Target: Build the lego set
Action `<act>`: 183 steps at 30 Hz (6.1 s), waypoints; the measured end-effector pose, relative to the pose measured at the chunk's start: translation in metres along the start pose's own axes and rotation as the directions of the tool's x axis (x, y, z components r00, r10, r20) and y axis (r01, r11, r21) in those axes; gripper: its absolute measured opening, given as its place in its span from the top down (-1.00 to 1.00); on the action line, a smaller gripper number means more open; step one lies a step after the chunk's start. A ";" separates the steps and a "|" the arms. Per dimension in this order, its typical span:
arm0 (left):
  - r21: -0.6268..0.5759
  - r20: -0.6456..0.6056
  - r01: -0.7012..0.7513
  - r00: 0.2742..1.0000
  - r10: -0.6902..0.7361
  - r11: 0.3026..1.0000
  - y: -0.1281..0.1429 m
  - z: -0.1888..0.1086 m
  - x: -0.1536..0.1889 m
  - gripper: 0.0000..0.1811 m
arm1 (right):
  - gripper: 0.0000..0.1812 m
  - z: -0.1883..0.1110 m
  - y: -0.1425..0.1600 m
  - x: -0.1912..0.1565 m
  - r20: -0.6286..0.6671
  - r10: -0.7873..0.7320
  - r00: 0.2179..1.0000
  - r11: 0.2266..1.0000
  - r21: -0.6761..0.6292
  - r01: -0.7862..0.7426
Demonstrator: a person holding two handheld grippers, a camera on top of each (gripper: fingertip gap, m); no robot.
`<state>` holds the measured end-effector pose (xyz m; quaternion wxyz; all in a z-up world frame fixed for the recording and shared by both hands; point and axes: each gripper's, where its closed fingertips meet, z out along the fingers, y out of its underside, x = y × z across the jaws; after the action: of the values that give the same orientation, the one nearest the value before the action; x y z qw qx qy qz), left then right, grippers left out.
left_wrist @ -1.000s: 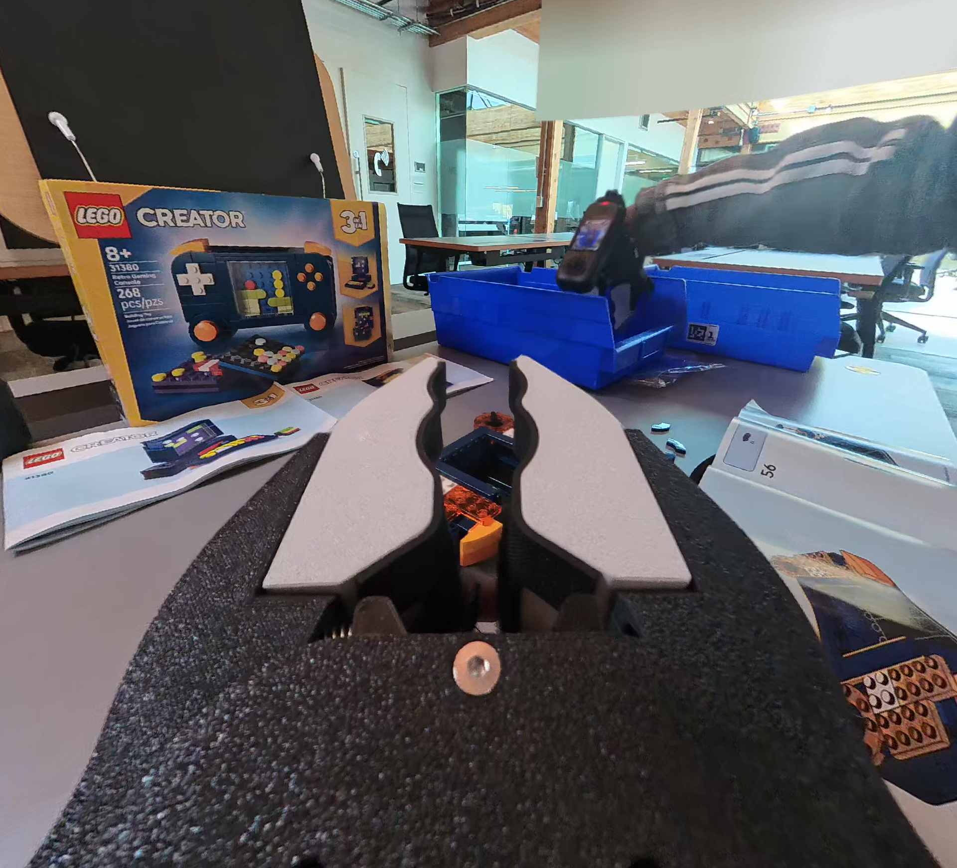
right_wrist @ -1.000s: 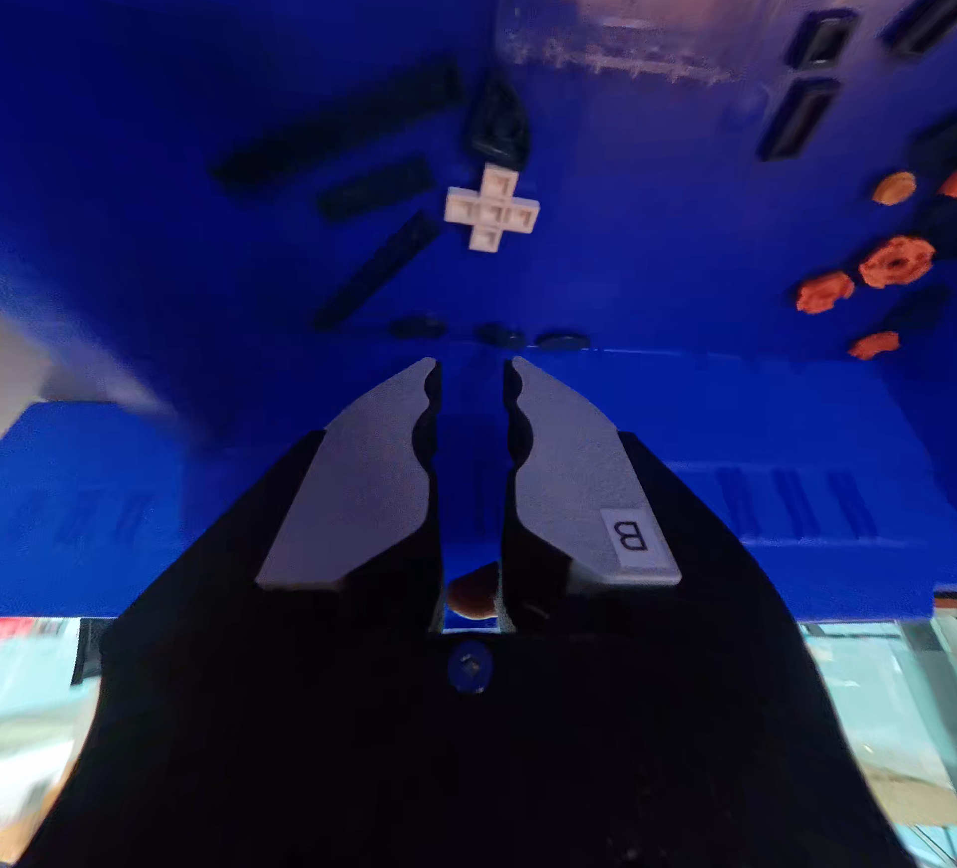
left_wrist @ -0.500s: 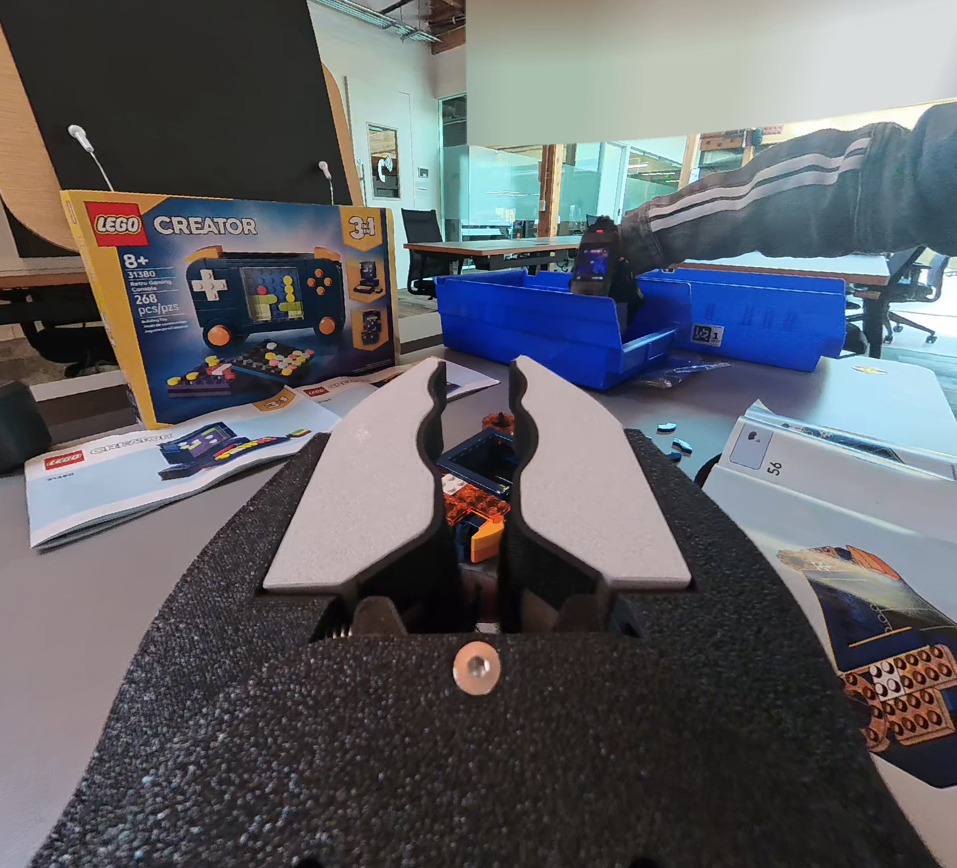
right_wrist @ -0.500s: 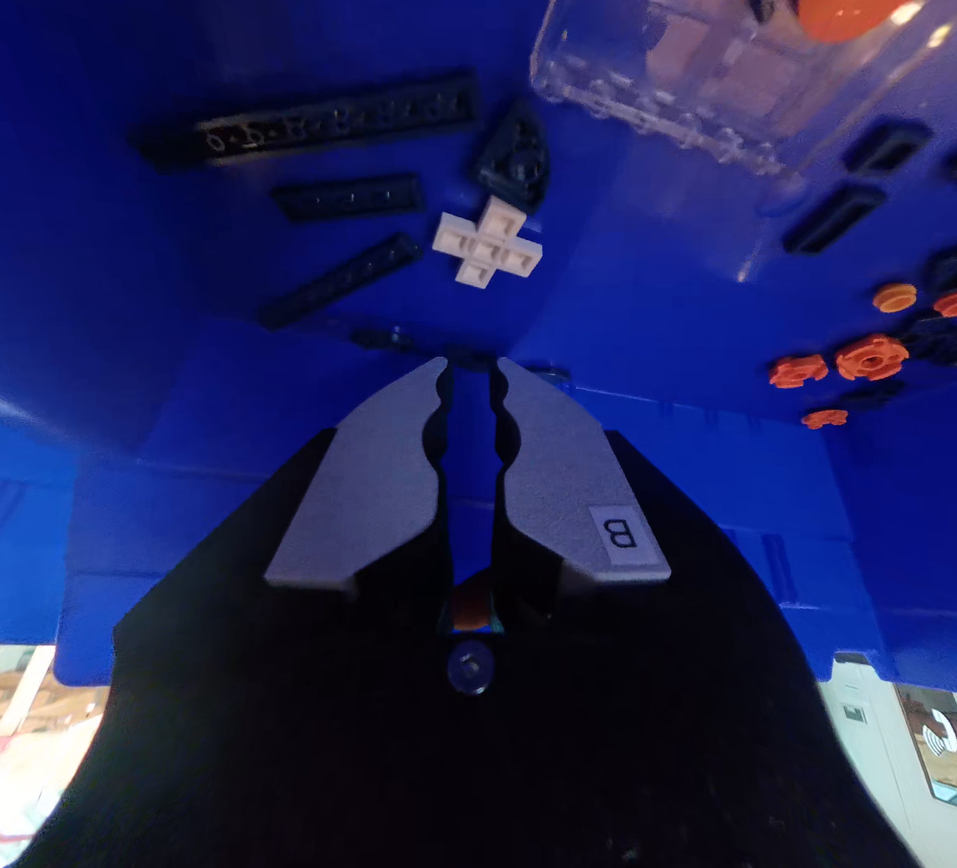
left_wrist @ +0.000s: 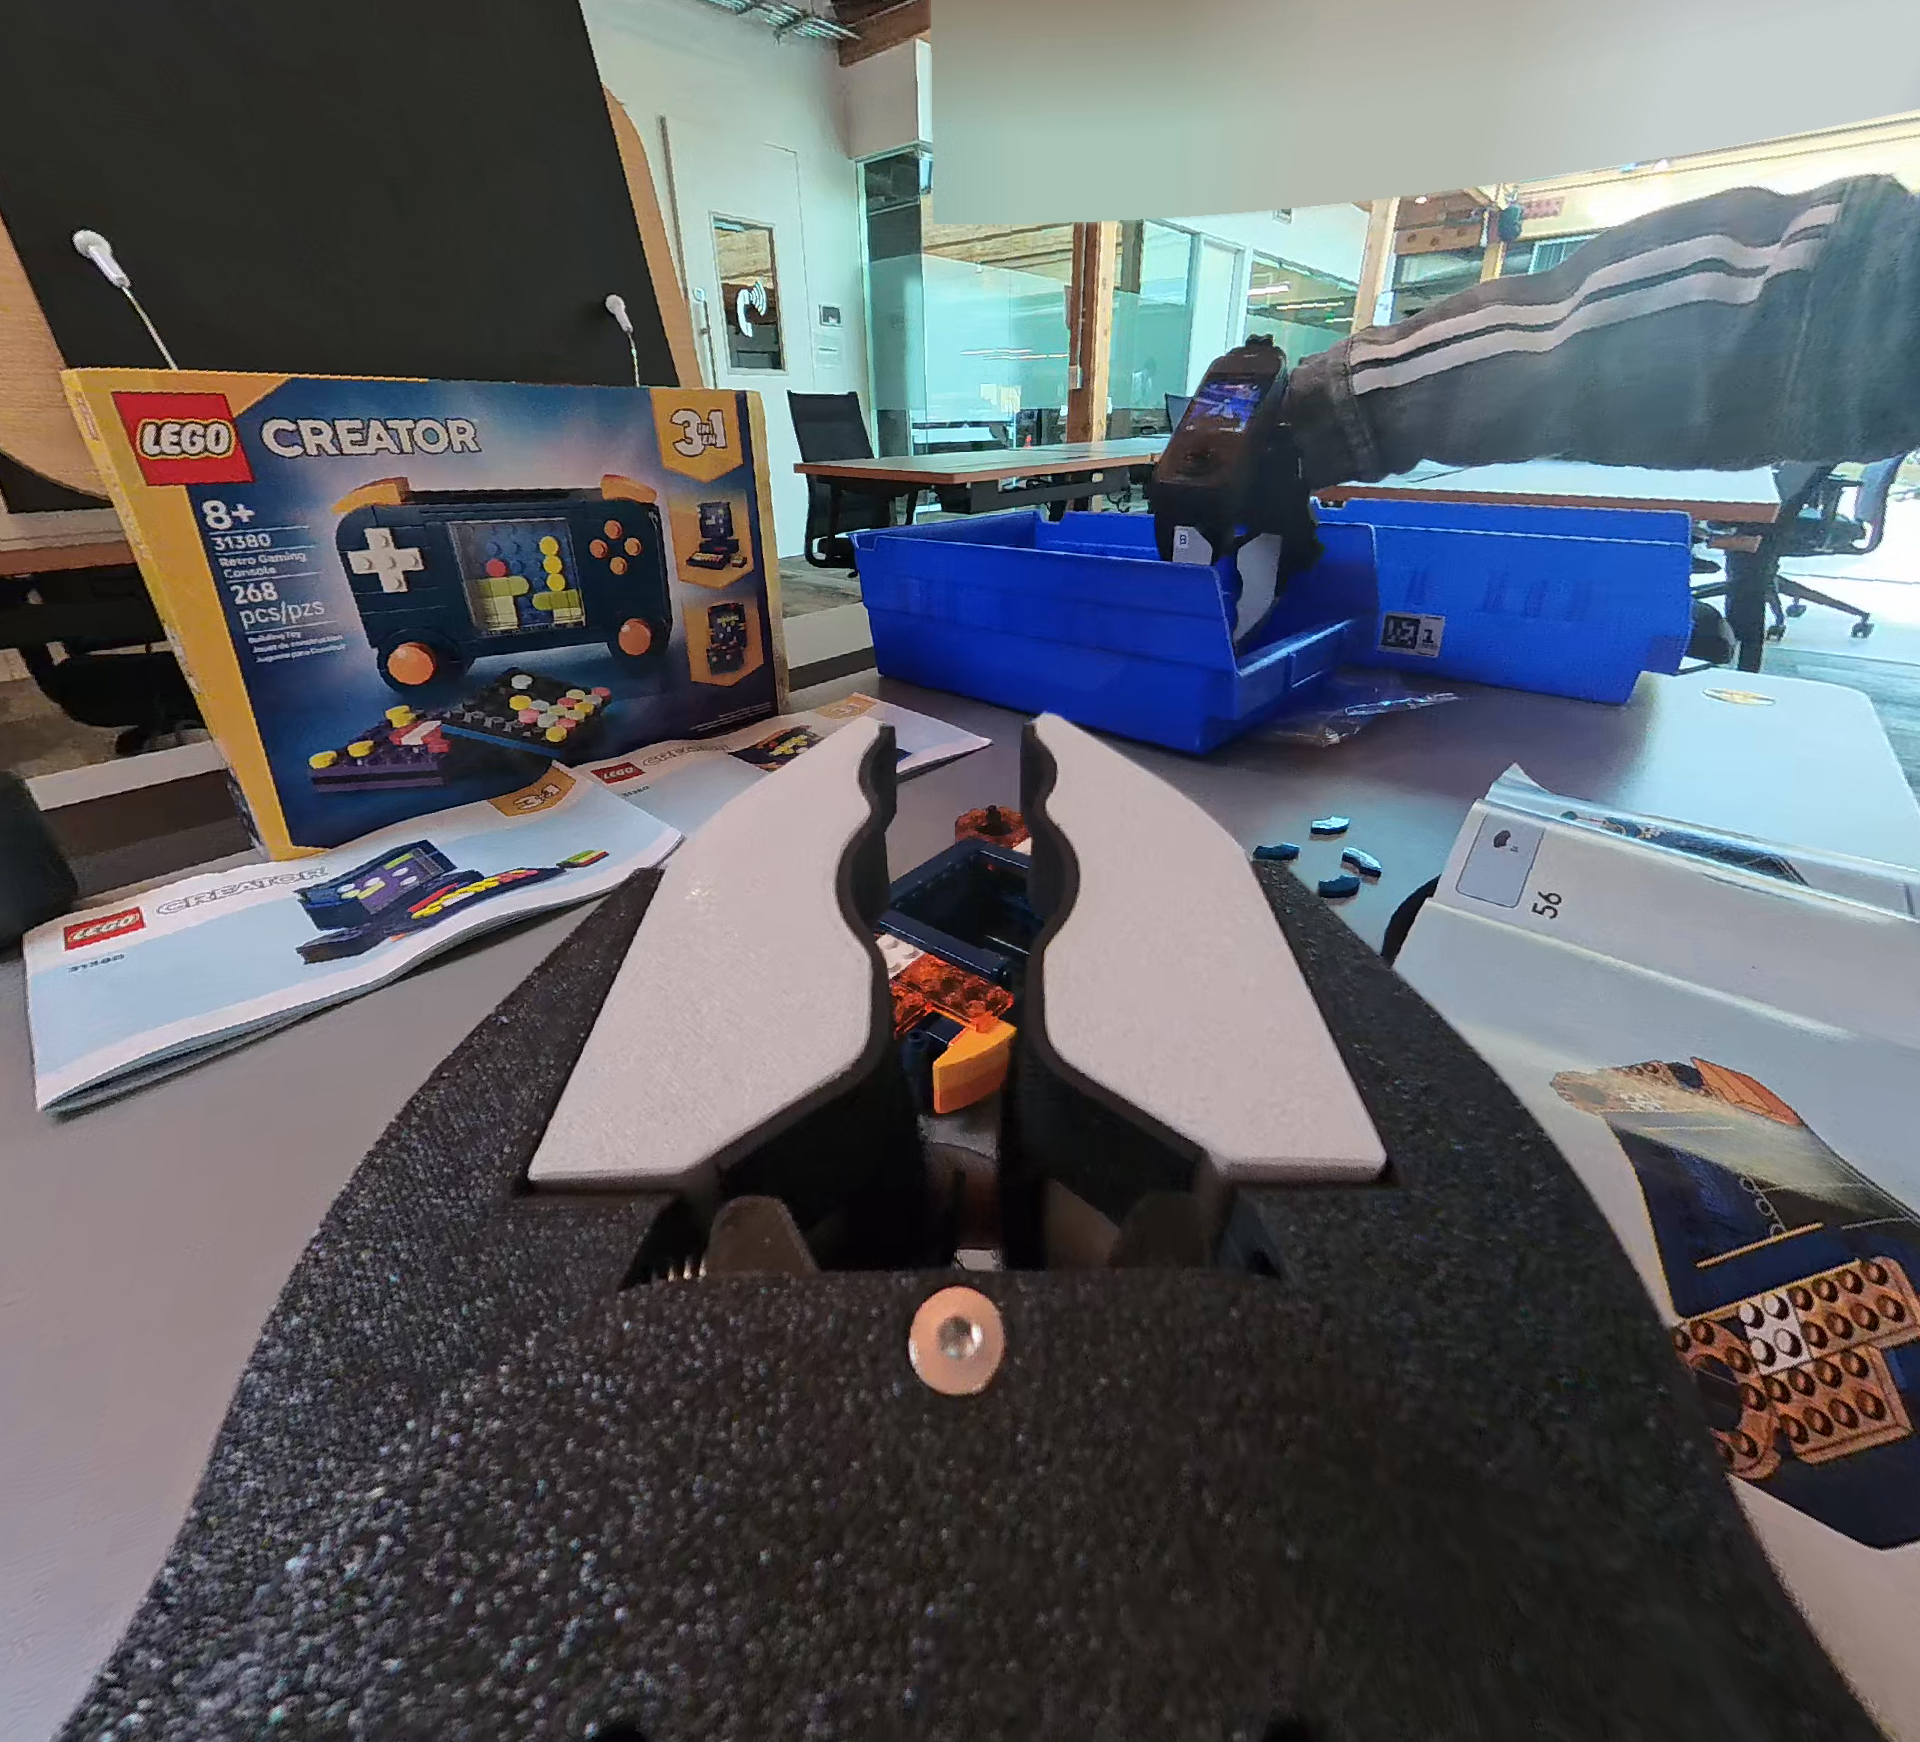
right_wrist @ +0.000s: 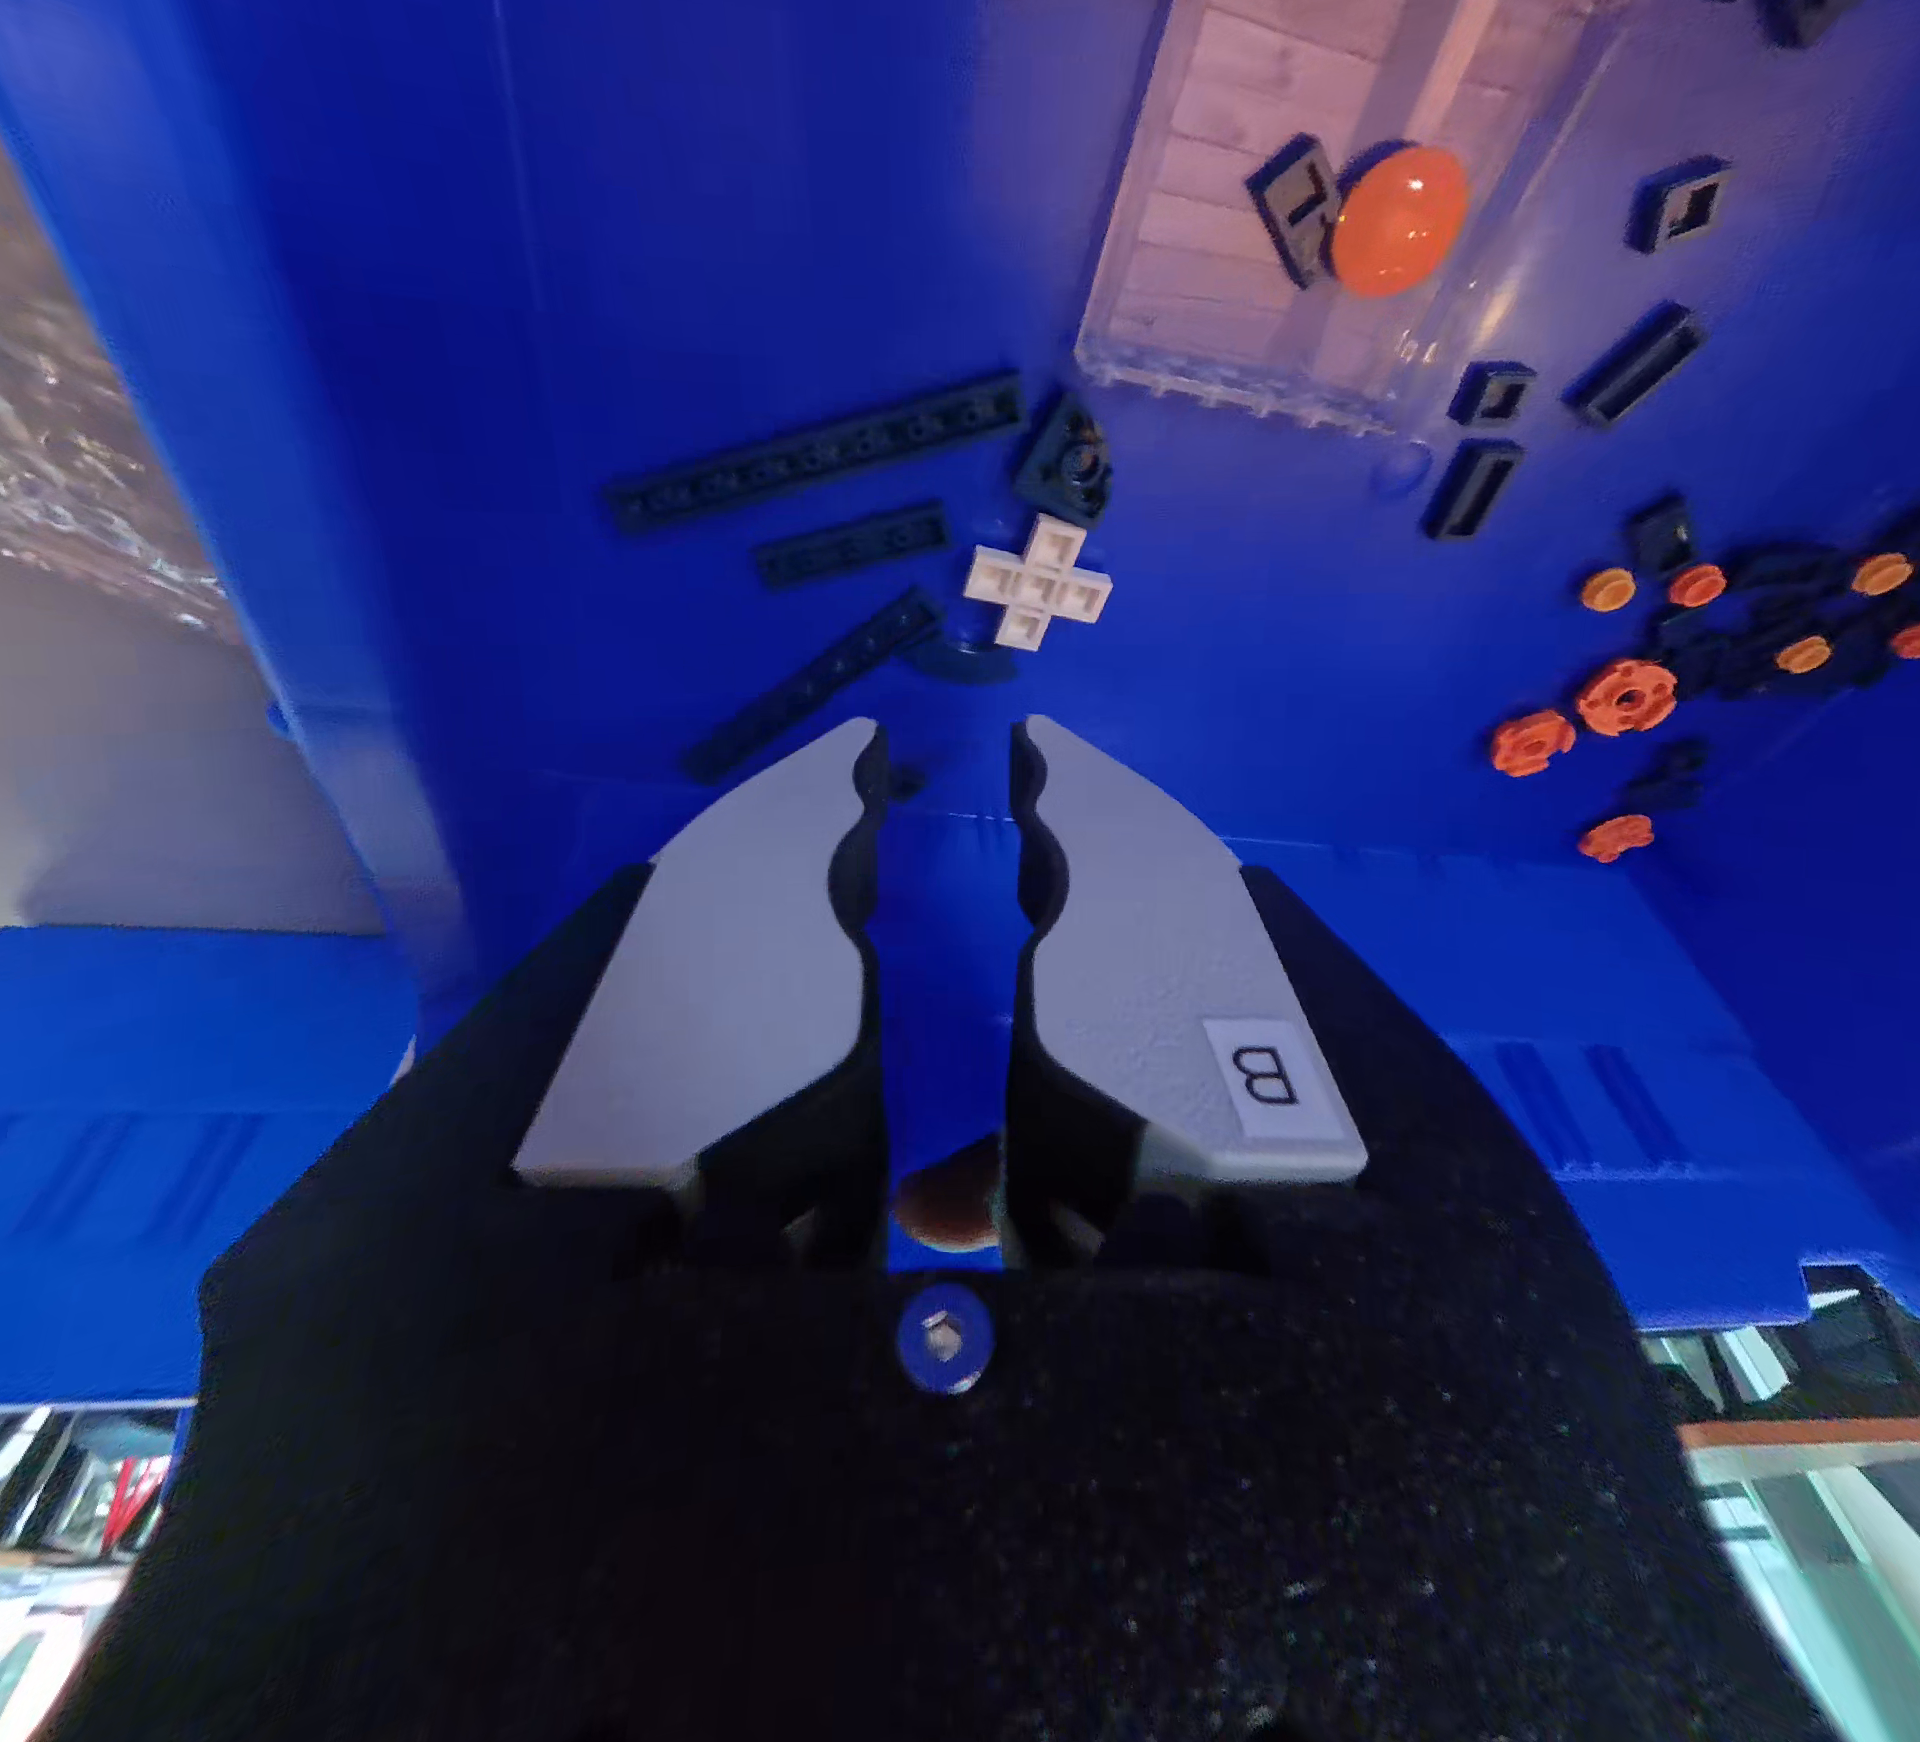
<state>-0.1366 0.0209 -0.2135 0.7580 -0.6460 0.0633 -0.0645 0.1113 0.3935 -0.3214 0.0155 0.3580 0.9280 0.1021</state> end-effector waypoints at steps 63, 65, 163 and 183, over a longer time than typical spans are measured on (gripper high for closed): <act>-0.014 -0.049 -0.013 0.999 0.012 1.000 0.002 0.004 0.010 0.76 | 0.92 -0.058 -0.191 -0.125 -0.011 -0.005 1.000 0.932 0.363 0.008; -0.015 -0.050 -0.013 0.999 0.012 1.000 0.002 0.003 0.010 0.76 | 0.92 -0.049 -0.190 -0.127 0.040 0.068 0.997 0.935 0.346 -0.078; 0.012 -0.106 -0.044 0.993 0.045 0.999 -0.005 0.002 0.022 0.76 | 0.67 -0.089 -0.016 -0.024 0.051 0.211 0.976 0.971 0.102 -0.215; -0.007 -0.094 -0.028 0.995 0.027 1.000 0.000 0.002 0.017 0.76 | 0.72 0.020 0.031 -0.015 0.089 0.062 0.994 0.925 -0.380 -0.023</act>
<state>-0.1193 0.0202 -0.2135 0.7522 -0.6445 0.1078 -0.0841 0.1451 0.4090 -0.3360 0.1284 0.3730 0.8809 0.2616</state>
